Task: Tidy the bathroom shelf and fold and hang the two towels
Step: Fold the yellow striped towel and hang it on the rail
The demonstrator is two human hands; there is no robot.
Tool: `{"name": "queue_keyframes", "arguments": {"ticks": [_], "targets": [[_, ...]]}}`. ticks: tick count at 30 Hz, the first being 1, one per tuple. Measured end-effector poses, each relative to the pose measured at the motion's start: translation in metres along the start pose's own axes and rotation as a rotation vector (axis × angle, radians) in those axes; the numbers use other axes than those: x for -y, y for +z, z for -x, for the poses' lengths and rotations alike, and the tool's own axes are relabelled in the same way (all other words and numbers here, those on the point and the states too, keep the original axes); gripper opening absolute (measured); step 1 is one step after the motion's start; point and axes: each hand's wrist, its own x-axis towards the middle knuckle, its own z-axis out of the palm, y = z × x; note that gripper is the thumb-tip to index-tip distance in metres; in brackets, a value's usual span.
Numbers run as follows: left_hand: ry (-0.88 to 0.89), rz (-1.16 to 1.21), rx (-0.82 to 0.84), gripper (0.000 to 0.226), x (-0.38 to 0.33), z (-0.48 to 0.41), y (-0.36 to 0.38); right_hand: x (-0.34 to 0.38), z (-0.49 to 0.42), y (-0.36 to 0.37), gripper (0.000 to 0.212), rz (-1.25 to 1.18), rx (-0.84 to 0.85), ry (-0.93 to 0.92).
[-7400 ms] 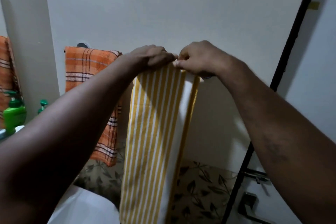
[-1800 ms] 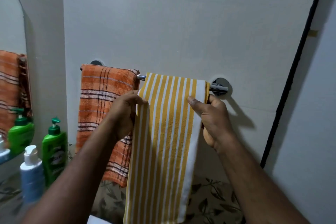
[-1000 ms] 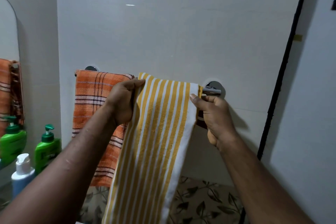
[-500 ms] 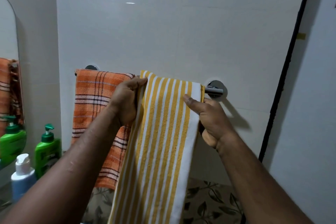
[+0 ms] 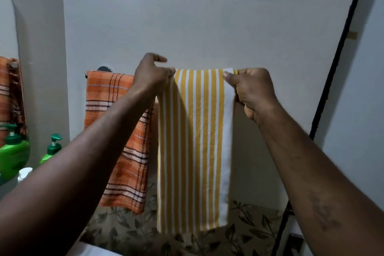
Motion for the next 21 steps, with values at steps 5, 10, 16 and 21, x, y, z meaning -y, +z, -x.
{"name": "queue_keyframes", "arguments": {"ticks": [5,10,16,21], "targets": [[0.136,-0.426,0.09,0.02,-0.007,-0.017,-0.002,0.017,-0.004,-0.001,0.05,0.267,-0.092,-0.105],[0.232,-0.669,0.009,0.032,0.004,-0.014,0.002,0.004,-0.005,0.001,0.044,0.521,-0.053,-0.177],[0.369,-0.395,-0.105,0.037,0.035,0.029,-0.003,0.001,0.003,0.001,0.03,0.762,-0.102,-0.234],[0.173,-0.046,-0.124,0.054,0.067,0.083,-0.002,-0.005,0.012,0.001,0.026,0.82,-0.137,-0.291]]}}
